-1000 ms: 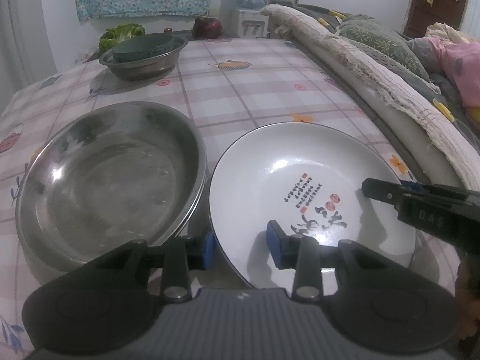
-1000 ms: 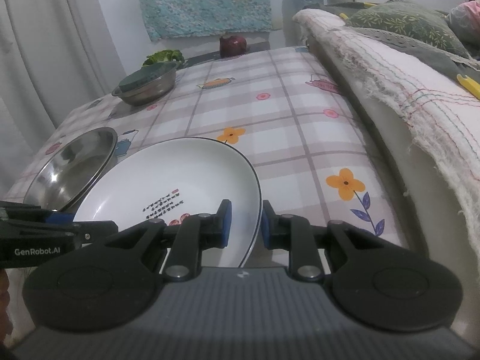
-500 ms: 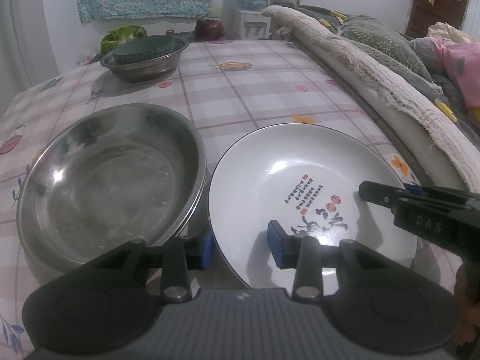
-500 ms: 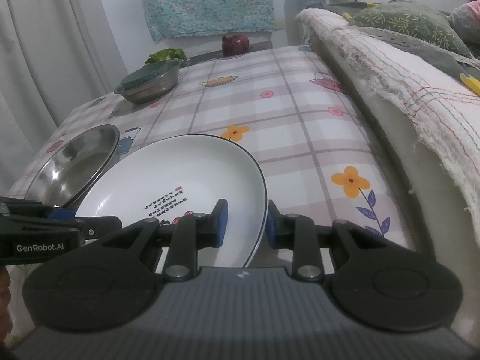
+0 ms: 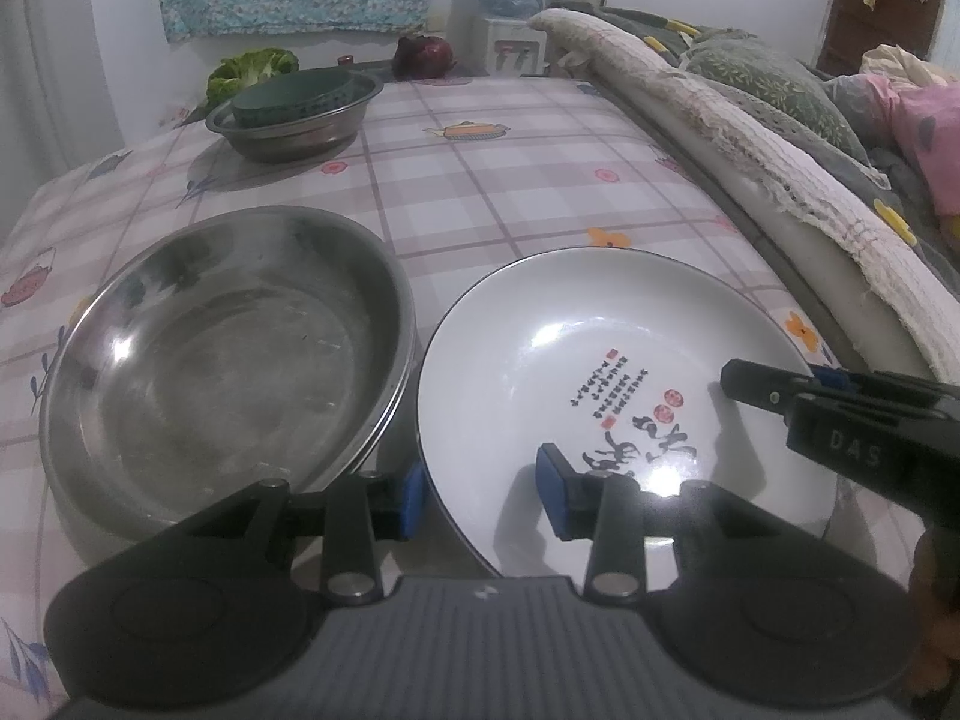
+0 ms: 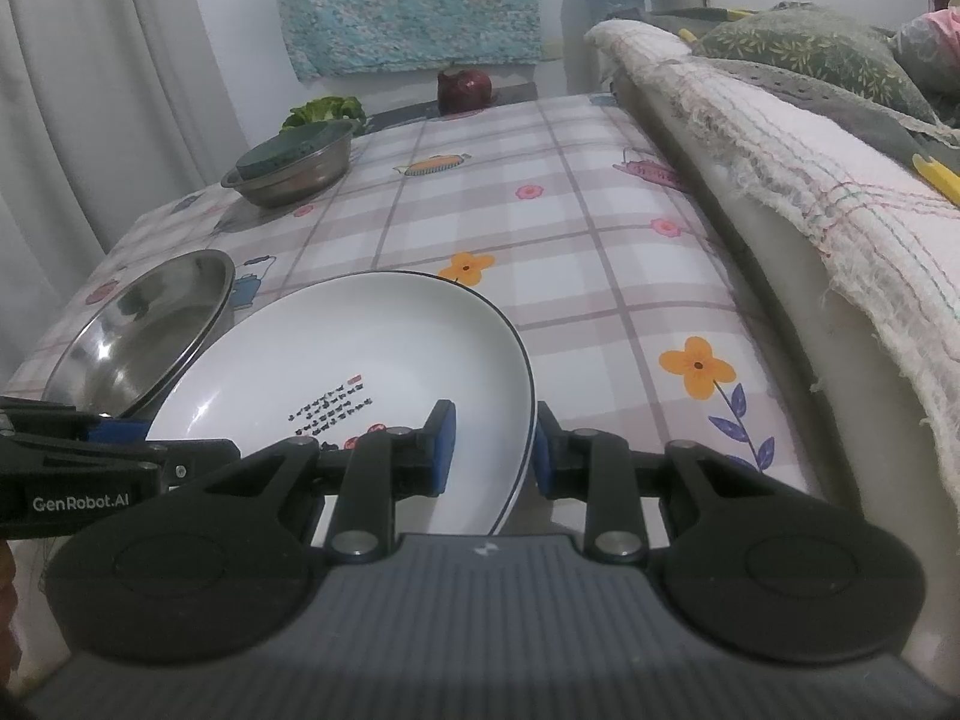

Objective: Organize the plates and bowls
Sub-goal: 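Carry the white plate with both grippers over the steel plates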

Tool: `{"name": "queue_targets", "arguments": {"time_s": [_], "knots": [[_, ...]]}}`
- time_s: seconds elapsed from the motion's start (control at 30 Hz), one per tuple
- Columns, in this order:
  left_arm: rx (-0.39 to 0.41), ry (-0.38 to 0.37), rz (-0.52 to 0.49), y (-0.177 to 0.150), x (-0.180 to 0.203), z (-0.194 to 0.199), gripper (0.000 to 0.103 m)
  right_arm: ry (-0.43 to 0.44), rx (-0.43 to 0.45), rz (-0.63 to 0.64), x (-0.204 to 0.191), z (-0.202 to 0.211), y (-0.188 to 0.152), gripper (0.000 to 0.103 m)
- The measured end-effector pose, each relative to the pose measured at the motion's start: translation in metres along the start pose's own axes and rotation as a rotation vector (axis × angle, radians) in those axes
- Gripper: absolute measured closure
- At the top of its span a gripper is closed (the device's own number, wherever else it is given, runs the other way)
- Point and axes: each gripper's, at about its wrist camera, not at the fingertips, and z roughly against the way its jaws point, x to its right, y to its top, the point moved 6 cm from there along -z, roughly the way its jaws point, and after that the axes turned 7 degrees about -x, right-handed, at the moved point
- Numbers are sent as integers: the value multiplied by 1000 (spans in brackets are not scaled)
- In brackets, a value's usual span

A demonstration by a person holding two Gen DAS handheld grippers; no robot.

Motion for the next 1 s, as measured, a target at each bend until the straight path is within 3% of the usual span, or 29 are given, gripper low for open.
{"name": "queue_targets", "arguments": {"time_s": [1.0], "knots": [[47, -31, 17, 5, 0, 17, 64, -3, 51, -11, 1, 19, 9, 77]]}}
